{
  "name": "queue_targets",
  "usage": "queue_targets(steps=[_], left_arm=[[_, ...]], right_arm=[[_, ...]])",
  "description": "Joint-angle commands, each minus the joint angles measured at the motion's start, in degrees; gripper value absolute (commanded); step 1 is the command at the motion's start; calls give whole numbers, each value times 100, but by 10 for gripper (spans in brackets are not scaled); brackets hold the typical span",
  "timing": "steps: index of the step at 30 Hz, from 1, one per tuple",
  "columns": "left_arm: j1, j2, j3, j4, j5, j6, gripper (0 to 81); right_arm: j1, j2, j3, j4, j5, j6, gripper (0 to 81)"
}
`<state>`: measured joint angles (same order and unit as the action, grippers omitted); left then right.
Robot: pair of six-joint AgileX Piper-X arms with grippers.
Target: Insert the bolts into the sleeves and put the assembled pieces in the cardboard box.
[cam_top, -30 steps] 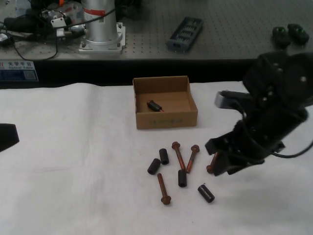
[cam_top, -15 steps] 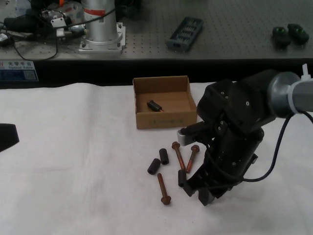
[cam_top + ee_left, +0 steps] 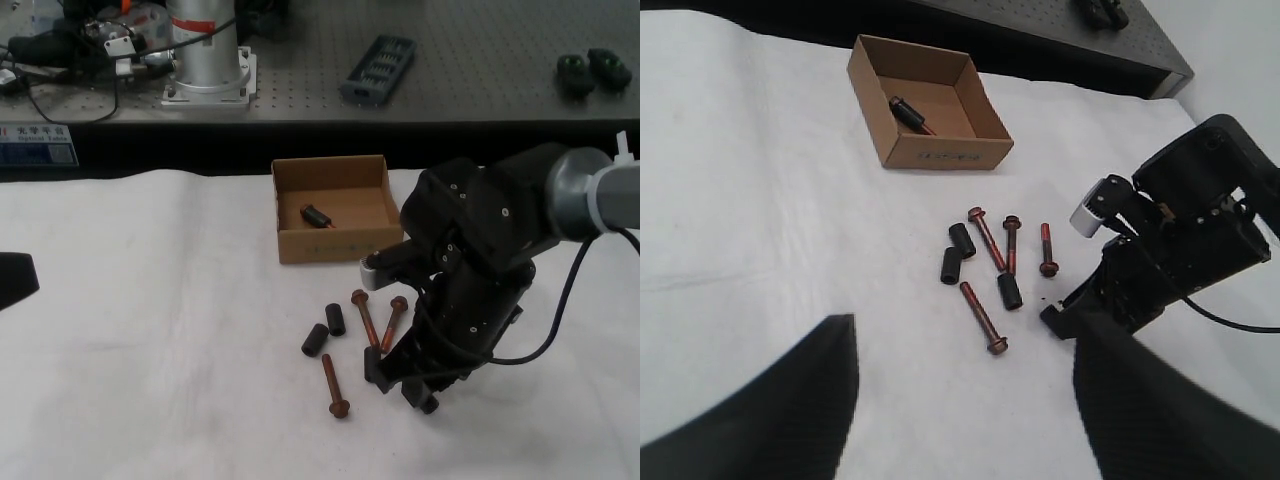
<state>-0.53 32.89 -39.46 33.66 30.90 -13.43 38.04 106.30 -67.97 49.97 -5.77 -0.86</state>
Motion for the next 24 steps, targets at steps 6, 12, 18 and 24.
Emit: queue_targets(steps=[6,12,18,24], left_arm=[[18,6,-37,-31,-83,67,455],[18,6,-37,-31,-224,67,455],[18,46,-37,-31,-377,67,455],[18,198,-37,-31,-377,67,455]], right_arm=[[13,13,-27,-49,50,-273,274],[13,149,-27,-140,104,-300,274],[13,482,-27,-112,92,-262,274],[13,565,-27,-53,92,-262,270]])
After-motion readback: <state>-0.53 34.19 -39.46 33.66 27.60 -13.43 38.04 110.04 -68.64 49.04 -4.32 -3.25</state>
